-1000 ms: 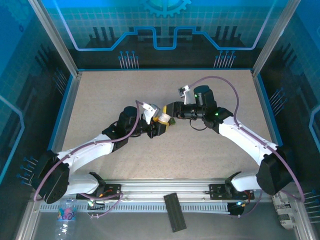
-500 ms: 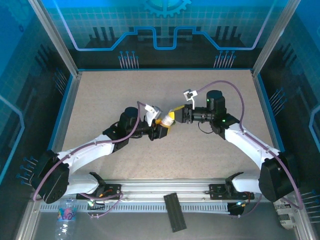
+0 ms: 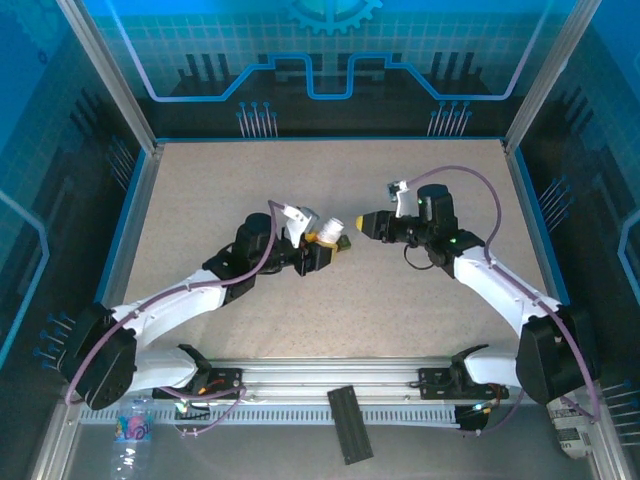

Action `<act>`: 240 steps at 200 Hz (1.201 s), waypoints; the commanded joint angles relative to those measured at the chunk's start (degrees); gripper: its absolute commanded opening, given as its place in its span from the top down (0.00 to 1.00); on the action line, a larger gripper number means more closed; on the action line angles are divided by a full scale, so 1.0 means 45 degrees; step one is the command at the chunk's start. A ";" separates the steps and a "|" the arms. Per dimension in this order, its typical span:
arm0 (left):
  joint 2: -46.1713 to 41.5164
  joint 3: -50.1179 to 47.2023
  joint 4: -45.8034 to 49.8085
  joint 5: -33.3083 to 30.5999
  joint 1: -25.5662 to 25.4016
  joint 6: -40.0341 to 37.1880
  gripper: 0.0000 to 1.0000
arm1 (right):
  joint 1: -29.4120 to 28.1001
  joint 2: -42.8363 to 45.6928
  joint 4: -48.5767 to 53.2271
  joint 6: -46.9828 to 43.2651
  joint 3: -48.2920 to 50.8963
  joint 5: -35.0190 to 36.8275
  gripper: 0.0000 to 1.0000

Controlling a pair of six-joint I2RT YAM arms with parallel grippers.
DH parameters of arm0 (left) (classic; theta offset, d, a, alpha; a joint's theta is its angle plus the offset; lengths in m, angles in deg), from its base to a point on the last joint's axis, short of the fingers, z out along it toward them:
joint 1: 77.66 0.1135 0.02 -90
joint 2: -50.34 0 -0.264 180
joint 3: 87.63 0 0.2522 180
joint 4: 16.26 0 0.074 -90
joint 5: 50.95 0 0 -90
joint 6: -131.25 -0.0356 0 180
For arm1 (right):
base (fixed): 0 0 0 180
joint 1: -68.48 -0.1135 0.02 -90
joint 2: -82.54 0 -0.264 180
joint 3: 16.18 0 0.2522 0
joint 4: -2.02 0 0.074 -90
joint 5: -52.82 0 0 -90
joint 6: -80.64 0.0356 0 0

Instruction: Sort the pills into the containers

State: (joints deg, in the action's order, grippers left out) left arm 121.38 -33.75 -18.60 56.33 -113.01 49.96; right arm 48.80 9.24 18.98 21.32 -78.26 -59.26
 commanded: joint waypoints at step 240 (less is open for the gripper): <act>-0.0913 -0.0692 -0.0242 -0.1378 0.0073 -0.0002 1.00 | -0.0118 -0.3402 0.3934 0.1152 0.0651 0.8128 0.32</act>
State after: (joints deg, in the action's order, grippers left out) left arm 118.82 -36.28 -18.36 50.80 -113.01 49.98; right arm 48.54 -9.23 35.74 26.41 -76.42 -20.86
